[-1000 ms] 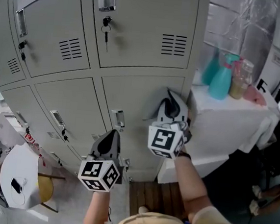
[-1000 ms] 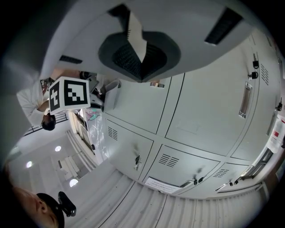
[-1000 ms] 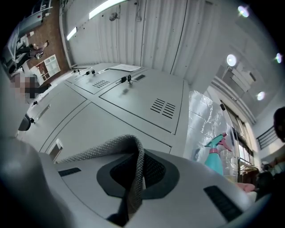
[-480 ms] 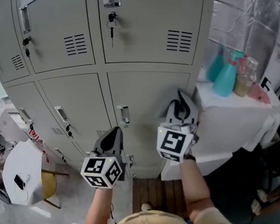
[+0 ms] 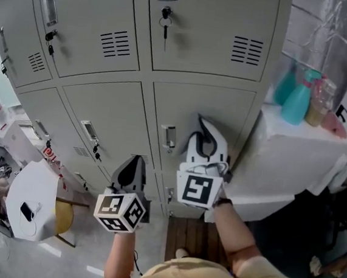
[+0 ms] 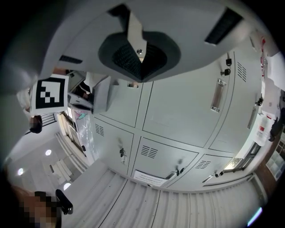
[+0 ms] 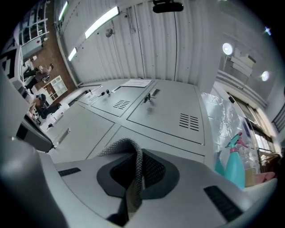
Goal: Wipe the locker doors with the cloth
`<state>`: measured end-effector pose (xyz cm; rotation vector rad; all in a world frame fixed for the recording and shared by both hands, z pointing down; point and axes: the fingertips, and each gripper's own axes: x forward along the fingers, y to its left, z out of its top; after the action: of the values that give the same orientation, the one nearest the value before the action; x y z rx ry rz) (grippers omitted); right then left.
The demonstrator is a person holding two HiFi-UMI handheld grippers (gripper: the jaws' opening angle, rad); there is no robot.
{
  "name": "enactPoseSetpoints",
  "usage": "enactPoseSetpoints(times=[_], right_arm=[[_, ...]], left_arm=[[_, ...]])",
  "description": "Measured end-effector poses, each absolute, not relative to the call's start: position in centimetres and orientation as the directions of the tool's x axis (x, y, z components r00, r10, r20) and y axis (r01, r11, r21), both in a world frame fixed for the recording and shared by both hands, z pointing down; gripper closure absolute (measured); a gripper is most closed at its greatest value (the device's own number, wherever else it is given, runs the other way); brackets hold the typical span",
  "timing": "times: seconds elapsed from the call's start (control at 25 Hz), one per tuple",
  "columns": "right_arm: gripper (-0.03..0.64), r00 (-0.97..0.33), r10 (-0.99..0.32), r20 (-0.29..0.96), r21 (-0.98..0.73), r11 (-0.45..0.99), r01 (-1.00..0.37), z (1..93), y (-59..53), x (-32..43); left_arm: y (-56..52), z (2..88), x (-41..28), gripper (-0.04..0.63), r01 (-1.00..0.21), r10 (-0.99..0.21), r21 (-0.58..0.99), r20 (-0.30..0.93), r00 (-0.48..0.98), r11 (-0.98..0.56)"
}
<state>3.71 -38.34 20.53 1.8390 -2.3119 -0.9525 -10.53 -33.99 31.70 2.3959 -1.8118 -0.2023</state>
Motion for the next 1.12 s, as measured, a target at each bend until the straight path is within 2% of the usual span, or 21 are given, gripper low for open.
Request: enactPoseSetpoints(times=[0.28, 0.6, 1.12], right_arm=[[0.611, -0.399, -0.868, -0.296, 0.502, 0.214, -0.838, 22.6, -38.7, -2.1], [0.611, -0.423, -0.857, -0.294, 0.517, 0.23, -0.825, 24.5, -40.7, -5.1], [0.611, -0.345, -0.895, -0.284, 0.54, 0.148, -0.828, 25.3, -42.6, -0.7]], left_arm=[[-33.0, 31.8, -13.8, 0.607, -0.961, -0.98, 0.19, -0.035, 0.197, -0.2], [-32.1, 31.8, -16.1, 0.607, -0.968, -0.988, 0.199, -0.034, 0.15, -0.153], [-33.6, 32.5, -13.8, 0.607, -0.957, -0.977, 0.195, -0.037, 0.21, -0.214]])
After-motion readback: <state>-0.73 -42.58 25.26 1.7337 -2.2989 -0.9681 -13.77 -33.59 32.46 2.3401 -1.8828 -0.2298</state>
